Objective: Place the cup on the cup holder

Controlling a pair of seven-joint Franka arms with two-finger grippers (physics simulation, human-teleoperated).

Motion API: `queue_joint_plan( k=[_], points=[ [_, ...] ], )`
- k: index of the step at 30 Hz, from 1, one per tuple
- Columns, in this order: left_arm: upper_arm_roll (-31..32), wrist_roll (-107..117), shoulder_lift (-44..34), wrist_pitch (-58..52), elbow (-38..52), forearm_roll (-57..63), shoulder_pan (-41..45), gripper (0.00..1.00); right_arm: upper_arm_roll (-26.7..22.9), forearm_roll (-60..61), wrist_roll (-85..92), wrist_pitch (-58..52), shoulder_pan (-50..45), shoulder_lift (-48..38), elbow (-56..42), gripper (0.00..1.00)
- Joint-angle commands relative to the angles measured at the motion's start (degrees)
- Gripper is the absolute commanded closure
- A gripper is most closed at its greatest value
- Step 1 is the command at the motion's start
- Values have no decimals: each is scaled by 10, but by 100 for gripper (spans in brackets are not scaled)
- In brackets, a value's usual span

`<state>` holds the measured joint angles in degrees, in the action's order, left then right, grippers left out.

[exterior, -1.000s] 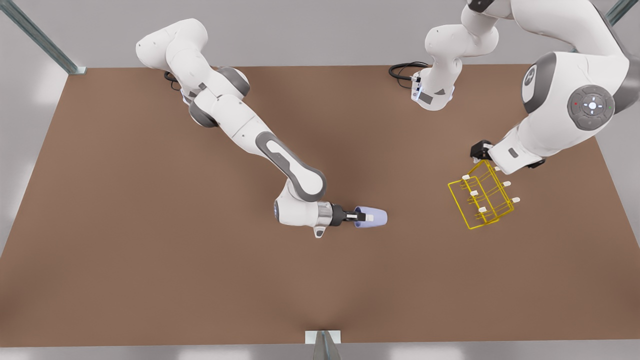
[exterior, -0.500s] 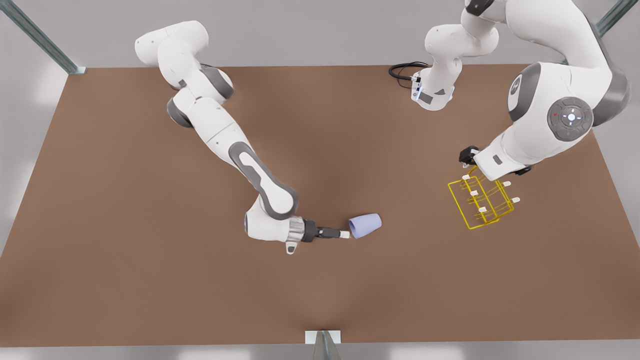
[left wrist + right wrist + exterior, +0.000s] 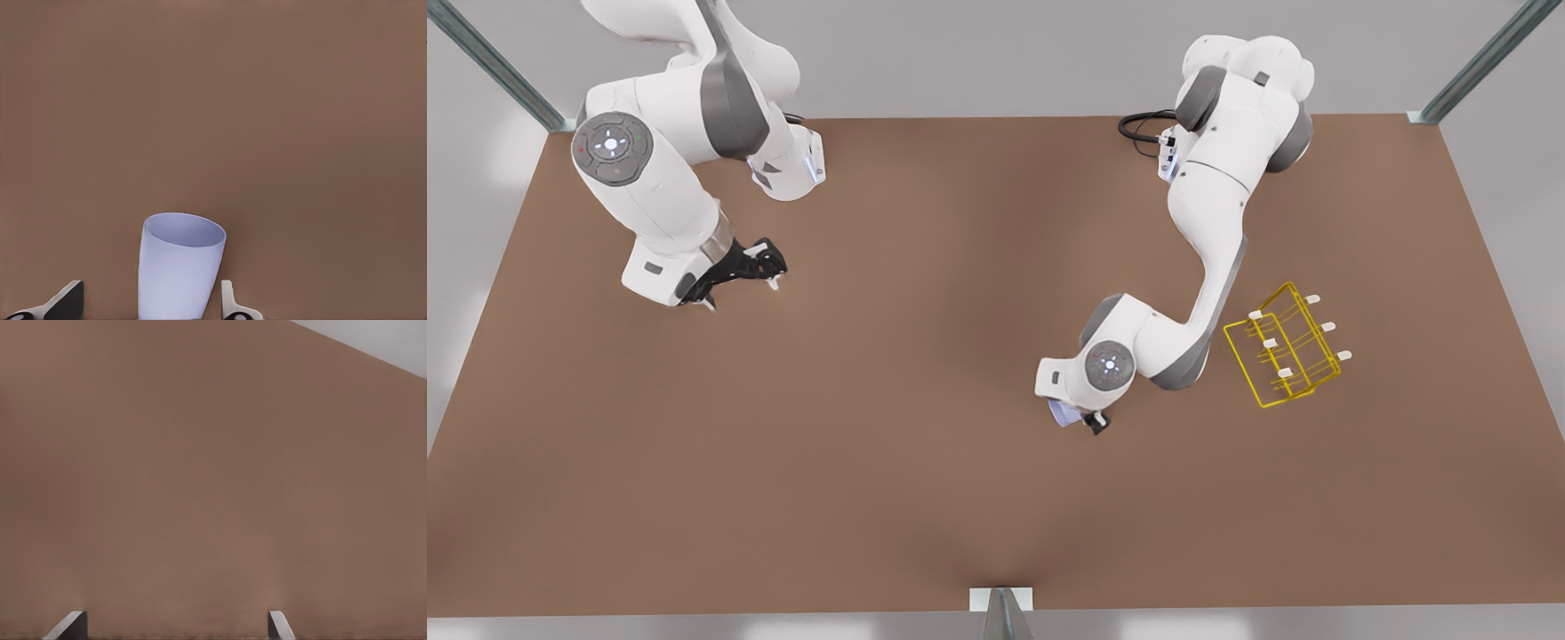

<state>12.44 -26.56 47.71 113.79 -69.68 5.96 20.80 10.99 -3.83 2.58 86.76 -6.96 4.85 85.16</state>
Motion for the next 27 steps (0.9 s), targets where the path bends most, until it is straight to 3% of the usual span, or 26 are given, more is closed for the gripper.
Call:
queue_joint_plan(
  k=[1,9,20,27],
  points=[
    [-1,-377,0,86,1,4,-1,0,-5,-11,-106,-51,0,-12,12,0],
    [-19,-416,-35,58,-79,10,-9,0,-11,-28,-95,-50,43,21,-34,0],
    [-25,-126,-24,57,-79,8,-8,0,-11,-25,-101,-47,61,24,-37,0],
    [-25,-113,-7,57,-79,6,-10,0,-11,-24,-101,-39,61,32,-41,0]
  ],
)
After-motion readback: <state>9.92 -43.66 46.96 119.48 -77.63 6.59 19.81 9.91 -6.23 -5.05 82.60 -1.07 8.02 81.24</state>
